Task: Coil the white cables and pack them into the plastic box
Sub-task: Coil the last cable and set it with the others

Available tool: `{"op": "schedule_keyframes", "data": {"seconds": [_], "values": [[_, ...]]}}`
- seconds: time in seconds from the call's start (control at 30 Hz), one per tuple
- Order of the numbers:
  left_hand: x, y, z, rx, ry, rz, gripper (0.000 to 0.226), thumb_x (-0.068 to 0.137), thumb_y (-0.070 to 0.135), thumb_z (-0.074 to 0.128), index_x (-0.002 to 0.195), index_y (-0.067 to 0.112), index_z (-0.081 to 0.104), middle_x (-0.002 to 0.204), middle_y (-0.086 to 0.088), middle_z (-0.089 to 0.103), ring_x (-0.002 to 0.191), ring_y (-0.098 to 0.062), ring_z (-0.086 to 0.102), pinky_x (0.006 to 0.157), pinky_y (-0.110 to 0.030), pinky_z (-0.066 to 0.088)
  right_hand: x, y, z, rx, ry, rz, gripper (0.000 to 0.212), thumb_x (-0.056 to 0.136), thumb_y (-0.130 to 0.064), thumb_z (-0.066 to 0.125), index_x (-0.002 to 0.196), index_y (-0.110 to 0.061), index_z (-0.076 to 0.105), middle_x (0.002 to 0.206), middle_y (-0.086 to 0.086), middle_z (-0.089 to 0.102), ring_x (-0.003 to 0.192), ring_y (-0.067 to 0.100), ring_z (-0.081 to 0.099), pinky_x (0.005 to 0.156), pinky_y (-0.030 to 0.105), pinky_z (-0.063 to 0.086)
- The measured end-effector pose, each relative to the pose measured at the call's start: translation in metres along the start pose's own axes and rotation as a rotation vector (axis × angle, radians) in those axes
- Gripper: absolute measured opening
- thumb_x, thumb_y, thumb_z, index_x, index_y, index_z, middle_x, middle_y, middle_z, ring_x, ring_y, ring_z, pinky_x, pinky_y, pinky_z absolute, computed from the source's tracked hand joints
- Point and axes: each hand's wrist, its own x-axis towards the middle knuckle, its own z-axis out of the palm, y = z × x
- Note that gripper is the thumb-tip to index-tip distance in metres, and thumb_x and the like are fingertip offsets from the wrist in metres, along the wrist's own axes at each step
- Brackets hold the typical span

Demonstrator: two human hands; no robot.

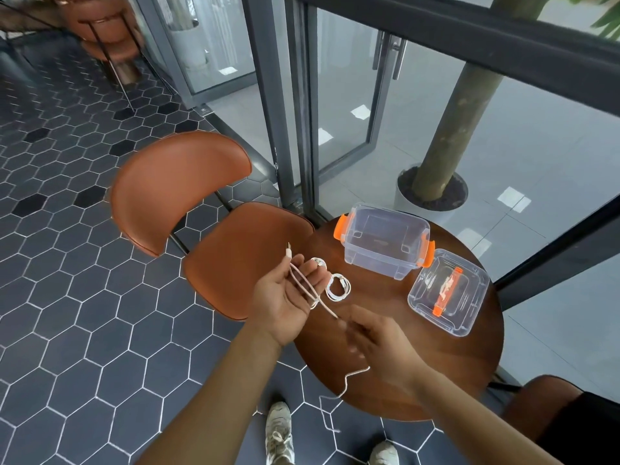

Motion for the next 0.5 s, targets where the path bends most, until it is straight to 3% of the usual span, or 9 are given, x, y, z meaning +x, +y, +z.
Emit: {"op": "schedule_keyframes", "data": {"seconds": [0.17, 0.3, 0.4, 0.5], "values": [[-0.003, 0.0, 0.004, 0.075, -0.073, -0.035, 0.036, 0.106, 0.028, 0.038, 0.089, 0.007, 0.062, 0.074, -0.012, 0.075, 0.061, -0.023, 0.074, 0.066, -0.036, 0.064, 0.016, 0.022, -0.012, 0.016, -0.128, 0.19, 0.016, 0.096, -0.042, 0.06, 0.084, -0.038, 0.07, 0.06, -0.011, 0.056, 0.057, 0.003, 0.051, 0.064, 0.021, 0.043], [-0.006, -0.001, 0.006, 0.11, -0.153, -0.09, 0.037, 0.105, 0.028, 0.038, 0.086, 0.006, 0.062, 0.074, -0.013, 0.074, 0.064, -0.026, 0.075, 0.061, -0.035, 0.063, 0.044, 0.028, -0.03, -0.158, -0.225, 0.31, 0.038, 0.084, -0.063, 0.063, 0.083, -0.026, 0.073, 0.07, 0.0, 0.069, 0.061, 0.005, 0.061, 0.068, 0.027, 0.051], [-0.009, 0.005, 0.005, 0.207, -0.212, -0.129, 0.028, 0.096, 0.03, 0.045, 0.091, 0.007, 0.06, 0.065, -0.007, 0.072, 0.038, -0.011, 0.056, 0.044, -0.022, 0.049, 0.053, 0.03, -0.045, -0.159, -0.324, 0.336, 0.025, 0.087, -0.055, 0.067, 0.073, -0.035, 0.072, 0.07, -0.001, 0.07, 0.071, 0.012, 0.068, 0.079, 0.031, 0.052], [-0.01, 0.007, 0.001, 0.311, -0.219, -0.137, 0.03, 0.096, 0.029, 0.045, 0.095, 0.004, 0.062, 0.067, -0.012, 0.073, 0.035, -0.012, 0.053, 0.04, -0.018, 0.04, 0.059, 0.021, -0.051, -0.196, -0.348, 0.353, 0.024, 0.091, -0.043, 0.067, 0.071, -0.03, 0.071, 0.073, 0.006, 0.071, 0.073, 0.023, 0.069, 0.08, 0.034, 0.055]]}}
